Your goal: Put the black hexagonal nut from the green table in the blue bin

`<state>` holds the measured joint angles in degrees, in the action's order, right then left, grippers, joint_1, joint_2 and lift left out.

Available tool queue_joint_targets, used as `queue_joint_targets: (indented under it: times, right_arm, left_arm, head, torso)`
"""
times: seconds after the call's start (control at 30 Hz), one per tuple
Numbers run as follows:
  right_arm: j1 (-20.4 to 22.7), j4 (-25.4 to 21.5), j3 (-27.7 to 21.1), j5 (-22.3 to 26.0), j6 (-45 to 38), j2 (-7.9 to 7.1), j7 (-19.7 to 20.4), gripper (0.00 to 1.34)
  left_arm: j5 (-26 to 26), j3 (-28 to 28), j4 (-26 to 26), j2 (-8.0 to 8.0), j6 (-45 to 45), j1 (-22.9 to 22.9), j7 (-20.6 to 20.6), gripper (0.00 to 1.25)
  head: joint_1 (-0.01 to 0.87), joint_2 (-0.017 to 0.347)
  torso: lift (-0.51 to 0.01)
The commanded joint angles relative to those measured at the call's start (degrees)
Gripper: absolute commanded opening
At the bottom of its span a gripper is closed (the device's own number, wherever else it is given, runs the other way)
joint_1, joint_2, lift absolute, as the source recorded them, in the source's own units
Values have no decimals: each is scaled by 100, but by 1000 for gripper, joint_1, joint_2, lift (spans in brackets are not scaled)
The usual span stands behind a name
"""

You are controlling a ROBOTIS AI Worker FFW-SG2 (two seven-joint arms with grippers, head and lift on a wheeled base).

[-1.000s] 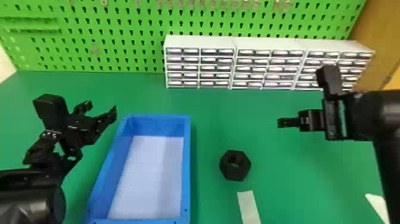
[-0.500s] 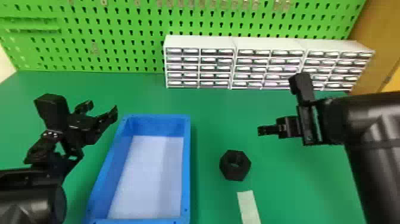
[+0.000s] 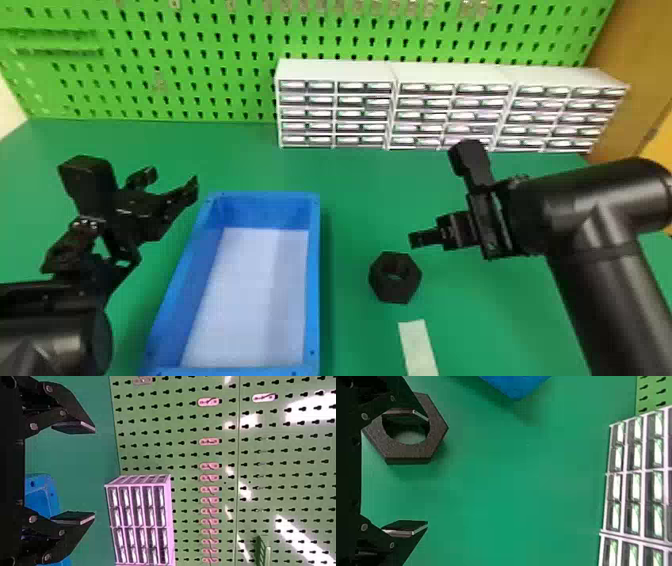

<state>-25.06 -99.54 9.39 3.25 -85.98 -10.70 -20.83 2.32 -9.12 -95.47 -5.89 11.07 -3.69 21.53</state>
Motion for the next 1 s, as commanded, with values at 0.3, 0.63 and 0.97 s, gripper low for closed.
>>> queue_joint_targets:
  times: [0.3,0.63,0.97]
  right_arm:
    - [80,75,124,45,-50,24,0,988]
    - [80,207,98,-8,29,33,0,986]
    - [124,391,-8,-78,354,77,0,986]
  left_arm:
    - [14,7,2,0,0,-9,0,770]
    - [14,24,2,0,0,-27,0,770]
    - [14,24,2,0,0,-27,0,770]
  head:
    - [691,9]
    - [691,9]
    - [691,9]
  torso:
    - [-97]
    - [-97]
    - [-97]
